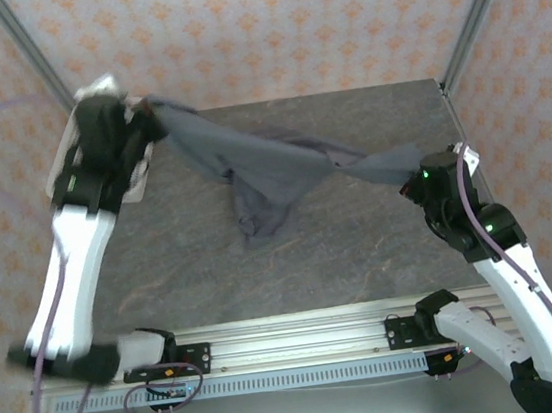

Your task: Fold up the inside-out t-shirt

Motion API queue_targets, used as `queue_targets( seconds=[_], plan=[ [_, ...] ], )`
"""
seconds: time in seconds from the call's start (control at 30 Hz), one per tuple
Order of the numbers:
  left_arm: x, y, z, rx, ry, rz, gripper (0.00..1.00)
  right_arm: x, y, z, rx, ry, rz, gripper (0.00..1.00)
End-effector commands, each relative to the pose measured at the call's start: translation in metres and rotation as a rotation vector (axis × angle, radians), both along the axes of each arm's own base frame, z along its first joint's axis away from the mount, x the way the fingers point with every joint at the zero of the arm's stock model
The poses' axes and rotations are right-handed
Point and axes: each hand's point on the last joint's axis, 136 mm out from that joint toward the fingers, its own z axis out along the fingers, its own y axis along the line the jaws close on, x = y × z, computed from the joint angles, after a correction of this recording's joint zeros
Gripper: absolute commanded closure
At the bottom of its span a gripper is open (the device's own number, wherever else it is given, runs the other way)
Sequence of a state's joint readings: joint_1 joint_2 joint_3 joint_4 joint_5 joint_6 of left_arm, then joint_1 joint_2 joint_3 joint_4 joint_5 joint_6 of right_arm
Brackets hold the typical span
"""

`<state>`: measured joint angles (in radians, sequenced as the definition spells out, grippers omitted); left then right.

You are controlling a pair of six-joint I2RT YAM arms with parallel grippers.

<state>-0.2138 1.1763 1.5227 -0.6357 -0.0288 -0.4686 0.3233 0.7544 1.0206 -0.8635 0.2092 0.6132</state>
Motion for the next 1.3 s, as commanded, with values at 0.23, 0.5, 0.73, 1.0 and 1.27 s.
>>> queue_targets(
  seconds=[0.23,0.5,0.73,1.0,1.27],
  plan=[
    [-0.062,0.012,-0.236,0.051,0.587,0.068,0.55,-0.019,-0.028,-0.069,-0.051,0.142,-0.161,1.00],
    [-0.044,-0.011,-0.229,0.068,0.614,-0.082,0.37,-0.028,-0.053,-0.075,-0.111,0.159,-0.278,1.00],
    [-0.031,-0.103,-0.269,0.259,0.787,-0.347,0.27,-0.013,-0.019,-0.087,0.051,0.134,-0.150,1.00],
    [-0.020,-0.128,-0.342,0.363,0.950,-0.365,0.37,-0.013,-0.013,-0.090,0.063,0.166,-0.114,1.00],
    [-0.042,-0.086,-0.376,0.302,1.052,-0.220,0.65,-0.032,-0.056,-0.068,-0.041,0.143,-0.328,1.00]
  ],
)
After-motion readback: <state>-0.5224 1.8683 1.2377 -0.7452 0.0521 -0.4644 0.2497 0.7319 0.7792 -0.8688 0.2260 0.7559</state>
